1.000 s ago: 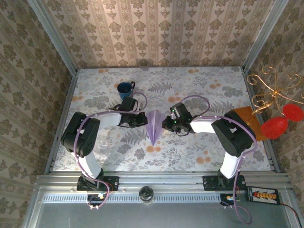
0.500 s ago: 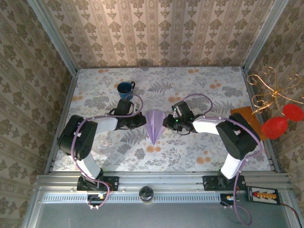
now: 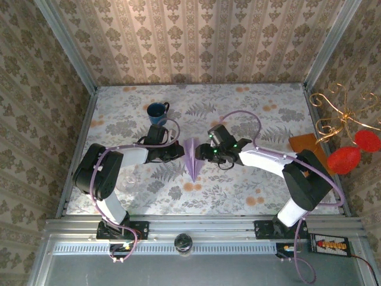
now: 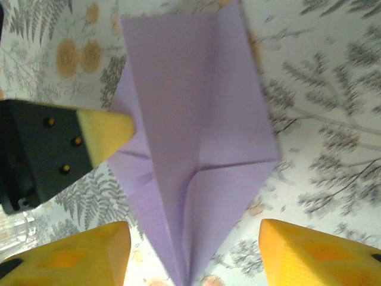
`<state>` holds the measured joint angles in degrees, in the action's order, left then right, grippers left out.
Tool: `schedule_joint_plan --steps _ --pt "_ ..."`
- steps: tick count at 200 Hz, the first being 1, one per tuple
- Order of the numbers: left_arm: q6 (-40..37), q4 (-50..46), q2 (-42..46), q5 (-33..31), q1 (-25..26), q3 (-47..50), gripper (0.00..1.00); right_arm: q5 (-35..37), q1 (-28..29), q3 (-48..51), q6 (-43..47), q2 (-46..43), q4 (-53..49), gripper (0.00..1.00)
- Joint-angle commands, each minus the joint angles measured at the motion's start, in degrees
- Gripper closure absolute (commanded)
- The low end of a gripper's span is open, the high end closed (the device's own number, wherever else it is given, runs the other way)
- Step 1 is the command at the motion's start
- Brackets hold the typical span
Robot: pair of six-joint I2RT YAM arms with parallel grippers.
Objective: Fold a paper plane with a square sheet of paper (pick it up from the middle)
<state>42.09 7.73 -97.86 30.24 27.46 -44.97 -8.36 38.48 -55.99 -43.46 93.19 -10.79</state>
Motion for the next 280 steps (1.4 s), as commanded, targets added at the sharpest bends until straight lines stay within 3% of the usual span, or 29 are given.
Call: schedule_joint_plan --steps 1,57,175,226,280 --pt "0.95 -1.47 0.11 -0.16 0.34 -0.43 0.97 5.74 2.67 -2.29 0.30 2.26 -7.06 0.36" --pt "1.14 -2.06 -0.13 0.32 0.41 -0.78 0.97 6.86 6.56 -7.61 1.01 7.71 -8.83 0.30" --pt "0.95 -3.10 -0.22 0.30 0.40 -1.09 0.98 6.06 7.49 -13.69 3.47 14.47 -11.18 0.25" --pt "0.67 -3.33 -0.05 0.01 0.40 -0.90 0.99 7.90 7.45 -15.42 3.21 15.52 -14.12 0.33" --pt "0.52 -3.76 0.05 -0.12 0.40 -0.86 0.99 7.99 7.49 -15.64 1.05 16.53 -14.09 0.57"
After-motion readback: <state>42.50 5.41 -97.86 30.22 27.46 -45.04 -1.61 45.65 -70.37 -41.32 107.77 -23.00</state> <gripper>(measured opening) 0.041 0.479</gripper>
